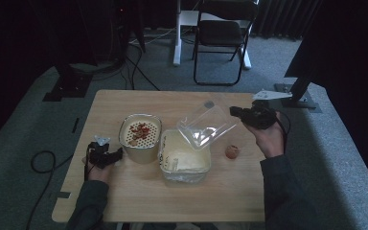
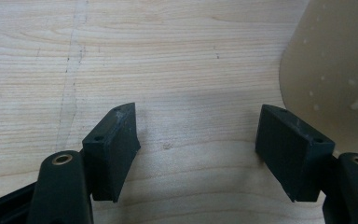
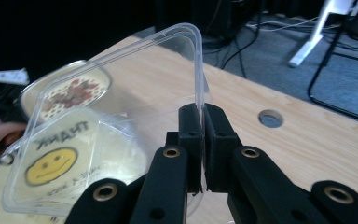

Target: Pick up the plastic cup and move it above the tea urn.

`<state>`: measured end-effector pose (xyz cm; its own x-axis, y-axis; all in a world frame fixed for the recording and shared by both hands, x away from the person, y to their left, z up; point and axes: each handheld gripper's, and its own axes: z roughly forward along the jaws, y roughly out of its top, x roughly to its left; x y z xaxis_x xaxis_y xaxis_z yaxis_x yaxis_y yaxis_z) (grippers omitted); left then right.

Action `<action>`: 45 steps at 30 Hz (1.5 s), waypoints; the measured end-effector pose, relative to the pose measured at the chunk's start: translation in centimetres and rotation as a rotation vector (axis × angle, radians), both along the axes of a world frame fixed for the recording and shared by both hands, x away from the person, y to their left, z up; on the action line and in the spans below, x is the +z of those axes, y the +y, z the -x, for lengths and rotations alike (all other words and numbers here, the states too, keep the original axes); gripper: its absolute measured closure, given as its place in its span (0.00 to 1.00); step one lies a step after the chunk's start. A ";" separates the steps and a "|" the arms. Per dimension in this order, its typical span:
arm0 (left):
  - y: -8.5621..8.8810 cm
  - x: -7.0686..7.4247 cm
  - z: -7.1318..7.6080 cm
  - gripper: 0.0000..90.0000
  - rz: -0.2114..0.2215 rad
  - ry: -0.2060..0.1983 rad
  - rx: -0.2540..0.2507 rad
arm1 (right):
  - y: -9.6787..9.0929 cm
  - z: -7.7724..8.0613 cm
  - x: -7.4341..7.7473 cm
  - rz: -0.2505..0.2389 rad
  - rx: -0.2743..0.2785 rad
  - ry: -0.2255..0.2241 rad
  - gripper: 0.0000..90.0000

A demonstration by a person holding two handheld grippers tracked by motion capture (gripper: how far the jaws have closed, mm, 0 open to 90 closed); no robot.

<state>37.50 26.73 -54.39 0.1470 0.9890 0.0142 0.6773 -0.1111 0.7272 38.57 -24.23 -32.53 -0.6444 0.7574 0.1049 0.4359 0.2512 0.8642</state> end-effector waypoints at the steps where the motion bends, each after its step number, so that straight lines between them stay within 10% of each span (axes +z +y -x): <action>1: 0.0 0.0 0.0 0.33 0.000 0.000 0.000 | 0.2 0.1 0.0 0.003 0.015 0.004 0.97; 8: 0.0 0.0 0.0 0.33 0.001 0.000 0.000 | 0.1 0.5 0.4 -0.074 0.099 -0.010 0.71; 17: 0.0 0.0 0.0 0.33 0.000 0.000 0.000 | -1.8 -0.2 -2.8 -0.009 -0.043 0.002 0.61; 22: 0.0 0.0 0.0 0.33 -0.002 0.001 -0.001 | -1.7 0.5 -5.1 -0.110 0.049 0.048 0.57; 28: 0.0 0.0 0.0 0.33 -0.001 0.003 0.000 | 0.5 1.6 -3.2 -0.174 0.104 -0.009 0.57; 38: 0.0 0.0 0.0 0.33 0.000 0.003 0.001 | 4.6 0.7 -3.0 -0.019 0.147 0.058 0.66; 45: 0.0 0.0 0.0 0.33 0.000 0.003 0.000 | 5.8 1.1 -2.3 0.116 0.107 0.031 0.96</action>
